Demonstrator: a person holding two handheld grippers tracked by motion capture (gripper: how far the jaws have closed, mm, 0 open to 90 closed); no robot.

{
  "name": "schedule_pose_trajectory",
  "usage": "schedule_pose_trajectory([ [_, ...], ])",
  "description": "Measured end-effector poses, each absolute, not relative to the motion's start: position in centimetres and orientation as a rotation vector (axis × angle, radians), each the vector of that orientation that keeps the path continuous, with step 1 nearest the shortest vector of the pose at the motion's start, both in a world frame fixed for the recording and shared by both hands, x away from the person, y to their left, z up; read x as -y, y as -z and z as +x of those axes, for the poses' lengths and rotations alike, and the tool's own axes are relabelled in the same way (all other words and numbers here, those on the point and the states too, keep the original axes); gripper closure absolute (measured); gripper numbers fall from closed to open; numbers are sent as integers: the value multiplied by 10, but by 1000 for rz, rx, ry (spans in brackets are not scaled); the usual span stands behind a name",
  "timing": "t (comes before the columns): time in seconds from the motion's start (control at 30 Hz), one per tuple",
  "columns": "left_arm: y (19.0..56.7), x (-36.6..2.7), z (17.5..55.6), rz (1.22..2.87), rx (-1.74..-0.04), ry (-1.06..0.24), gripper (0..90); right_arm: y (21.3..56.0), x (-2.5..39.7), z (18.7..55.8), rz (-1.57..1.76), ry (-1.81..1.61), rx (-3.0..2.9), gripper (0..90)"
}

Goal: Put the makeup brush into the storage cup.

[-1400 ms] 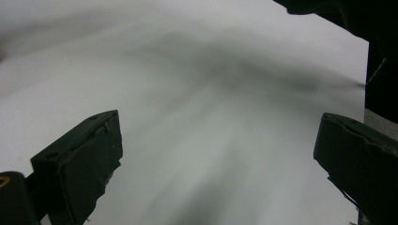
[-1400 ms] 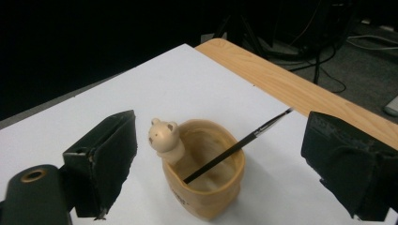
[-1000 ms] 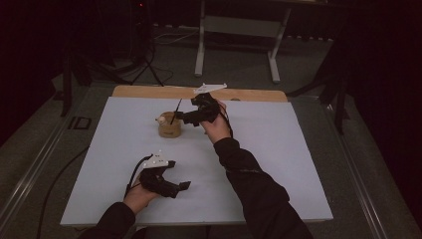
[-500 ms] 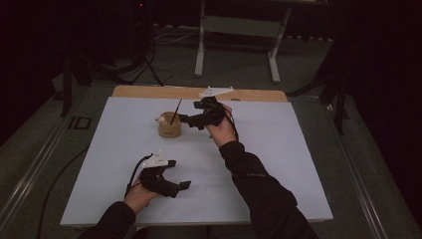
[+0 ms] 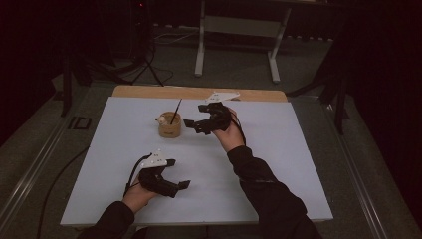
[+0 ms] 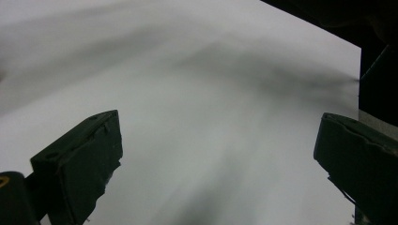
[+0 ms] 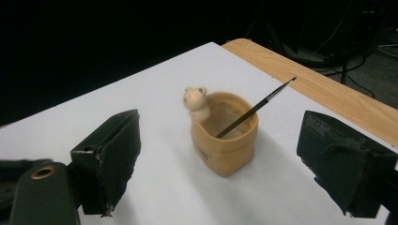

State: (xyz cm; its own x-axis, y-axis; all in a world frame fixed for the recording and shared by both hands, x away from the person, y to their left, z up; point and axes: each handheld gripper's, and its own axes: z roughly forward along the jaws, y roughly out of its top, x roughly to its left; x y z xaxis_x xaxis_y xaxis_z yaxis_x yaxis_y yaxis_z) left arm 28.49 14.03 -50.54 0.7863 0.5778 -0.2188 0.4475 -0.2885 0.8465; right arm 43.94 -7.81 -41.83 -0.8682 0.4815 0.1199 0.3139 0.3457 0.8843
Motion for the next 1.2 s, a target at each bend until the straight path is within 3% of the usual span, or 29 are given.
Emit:
schedule_pose_trajectory([
  [0.27, 506, -141, 285, 1936, -769, -153, 21, 420, 98, 429, 740, -1632, -2407, 186],
  [1.2, 502, -141, 283, 1946, -754, -153, 21, 454, 138, 381, 678, -1669, -2479, 194],
])
